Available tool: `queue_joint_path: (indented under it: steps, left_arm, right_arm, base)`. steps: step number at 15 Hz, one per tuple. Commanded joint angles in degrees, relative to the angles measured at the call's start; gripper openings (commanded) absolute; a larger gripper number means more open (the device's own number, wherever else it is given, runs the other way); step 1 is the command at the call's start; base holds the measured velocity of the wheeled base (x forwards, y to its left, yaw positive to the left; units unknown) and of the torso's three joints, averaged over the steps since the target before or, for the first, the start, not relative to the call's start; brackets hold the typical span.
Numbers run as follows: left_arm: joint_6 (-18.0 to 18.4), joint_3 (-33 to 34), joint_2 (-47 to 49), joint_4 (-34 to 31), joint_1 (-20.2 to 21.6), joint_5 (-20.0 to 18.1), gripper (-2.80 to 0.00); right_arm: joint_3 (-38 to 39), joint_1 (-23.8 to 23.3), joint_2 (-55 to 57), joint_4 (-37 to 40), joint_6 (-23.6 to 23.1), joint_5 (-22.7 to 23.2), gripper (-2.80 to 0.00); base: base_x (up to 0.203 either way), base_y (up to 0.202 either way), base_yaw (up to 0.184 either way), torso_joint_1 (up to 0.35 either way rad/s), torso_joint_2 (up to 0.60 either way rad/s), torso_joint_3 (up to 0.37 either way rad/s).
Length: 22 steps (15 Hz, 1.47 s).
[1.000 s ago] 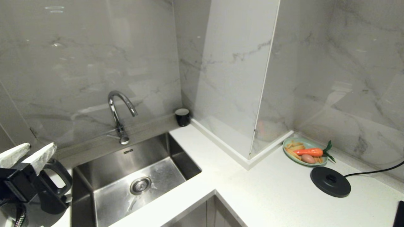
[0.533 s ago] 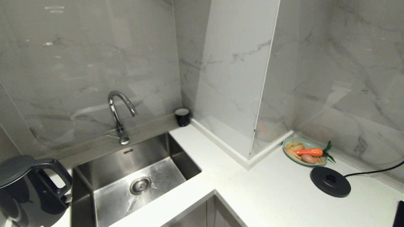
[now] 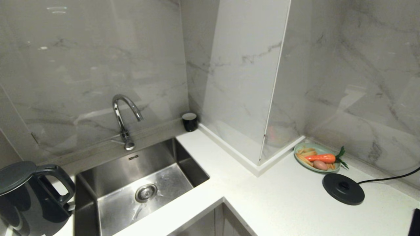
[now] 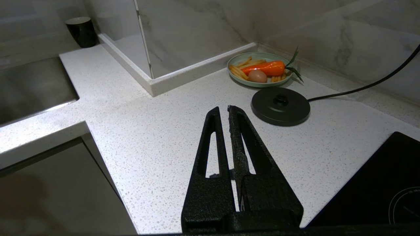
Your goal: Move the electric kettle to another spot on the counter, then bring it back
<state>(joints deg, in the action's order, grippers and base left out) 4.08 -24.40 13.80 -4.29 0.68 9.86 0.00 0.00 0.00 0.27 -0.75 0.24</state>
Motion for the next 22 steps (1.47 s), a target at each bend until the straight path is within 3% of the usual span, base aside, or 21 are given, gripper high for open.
queue_joint_path:
  steps: [1,4,6,8,10,22]
  left_arm:
    - [2.8,6.6,-10.5,-0.7,-0.1,-4.9,-2.8]
    - [5.6,16.6,-13.5,-1.7,-0.5,-6.6,-2.8]
    - [4.4,21.0,-13.8,0.7,-0.7,-6.0,-2.8]
    - [3.2,21.3,-13.8,1.1,-0.6,-7.2,-2.8]
    - [2.1,23.6,-13.8,1.9,-0.6,-10.9,-2.8]
    - [1.5,23.5,-13.7,2.3,-0.6,-11.7,-2.8]
  right_arm:
    - [0.0,0.0,0.0,0.0,0.0,0.0,-2.8]
    - [0.0,0.0,0.0,0.0,0.0,0.0,-2.8]
    - [0.0,0.0,0.0,0.0,0.0,0.0,-2.8]
    - [0.0,0.0,0.0,0.0,0.0,0.0,-2.8]
    - [0.0,0.0,0.0,0.0,-0.3,0.0,-2.8]
    - [0.0,0.0,0.0,0.0,0.0,0.0,-2.8]
  base:
    - [0.0,0.0,0.0,0.0,0.0,0.0]
    - [0.0,0.0,0.0,0.0,0.0,0.0]
    - [0.0,0.0,0.0,0.0,0.0,0.0]
    - [0.0,0.0,0.0,0.0,0.0,0.0]
    - [0.0,0.0,0.0,0.0,0.0,0.0]
    - [0.0,0.0,0.0,0.0,0.0,0.0]
